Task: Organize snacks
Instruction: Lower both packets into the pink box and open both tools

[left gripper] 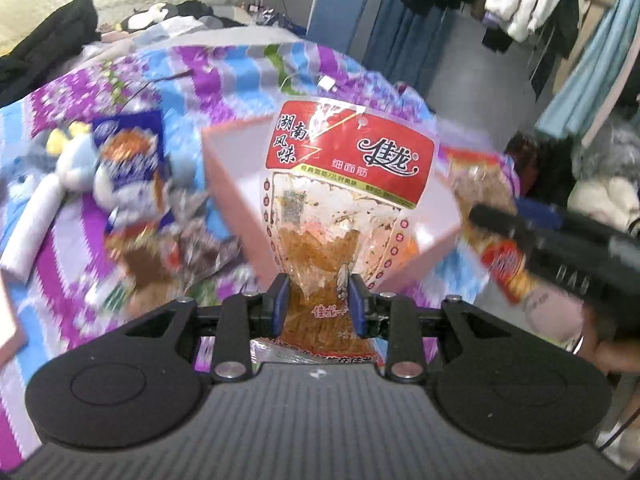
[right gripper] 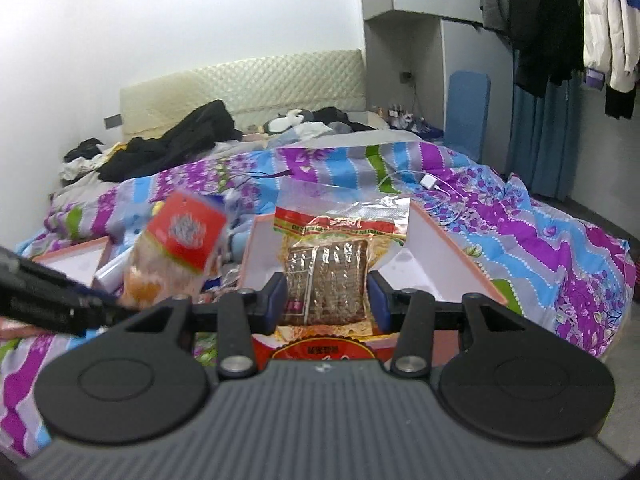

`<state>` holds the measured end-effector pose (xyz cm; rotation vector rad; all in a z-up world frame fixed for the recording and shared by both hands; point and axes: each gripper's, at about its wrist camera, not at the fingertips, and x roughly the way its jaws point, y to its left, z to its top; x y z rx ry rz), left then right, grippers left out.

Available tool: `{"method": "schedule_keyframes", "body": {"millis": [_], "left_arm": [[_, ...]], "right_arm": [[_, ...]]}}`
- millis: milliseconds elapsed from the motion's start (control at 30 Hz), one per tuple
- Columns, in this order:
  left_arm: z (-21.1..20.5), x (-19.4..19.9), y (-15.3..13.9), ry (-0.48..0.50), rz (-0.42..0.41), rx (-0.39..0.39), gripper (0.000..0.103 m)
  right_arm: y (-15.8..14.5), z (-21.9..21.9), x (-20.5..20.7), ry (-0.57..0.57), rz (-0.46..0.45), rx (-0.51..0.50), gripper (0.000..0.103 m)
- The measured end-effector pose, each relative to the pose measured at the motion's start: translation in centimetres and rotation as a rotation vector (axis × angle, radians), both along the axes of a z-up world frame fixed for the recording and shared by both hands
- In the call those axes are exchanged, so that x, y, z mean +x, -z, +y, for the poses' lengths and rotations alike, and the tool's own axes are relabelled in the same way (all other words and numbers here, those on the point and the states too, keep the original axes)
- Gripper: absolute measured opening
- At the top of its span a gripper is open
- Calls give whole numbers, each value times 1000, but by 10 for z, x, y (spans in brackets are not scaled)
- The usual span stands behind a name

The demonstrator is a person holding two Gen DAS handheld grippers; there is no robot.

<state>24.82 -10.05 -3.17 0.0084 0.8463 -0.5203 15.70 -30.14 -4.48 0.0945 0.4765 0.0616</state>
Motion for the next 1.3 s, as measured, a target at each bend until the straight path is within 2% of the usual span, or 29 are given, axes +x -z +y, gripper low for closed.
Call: {"method": "schedule_keyframes", "body": {"millis": [133, 267, 400, 567, 733, 833, 867, 933, 1033, 1133, 1300], "left_arm": [[-28, 53, -5, 1, 25, -4, 36], [-52, 105, 4, -11, 76, 5, 36], [-70, 155, 27, -22, 146, 30, 36], [-87, 194, 56, -30, 206, 46, 36], [-92, 211, 70, -34, 227, 51, 38], [-88, 217, 72, -47, 238, 43, 60], [-85, 215, 71, -55, 233, 42, 65], [-82, 210, 64, -49, 212, 37, 66], [-76, 195, 47, -59, 173, 24, 67], [-72, 175, 29, -60, 115, 31, 67], [-57, 140, 7, -69, 78, -7, 67]], "right_arm": [[4, -11, 36, 5, 35, -21, 47], [19, -24, 72, 14, 97, -12, 47], [43, -40, 107, 22, 172, 14, 47], [69, -56, 139, 33, 242, 39, 47], [83, -63, 151, 35, 274, 51, 48], [86, -67, 154, 39, 284, 84, 53], [85, -67, 153, 37, 285, 86, 58], [83, -68, 152, 36, 283, 99, 65], [75, -70, 143, 59, 268, 133, 66], [62, -66, 131, 56, 239, 122, 66], [36, -54, 104, 37, 188, 109, 66]]}}
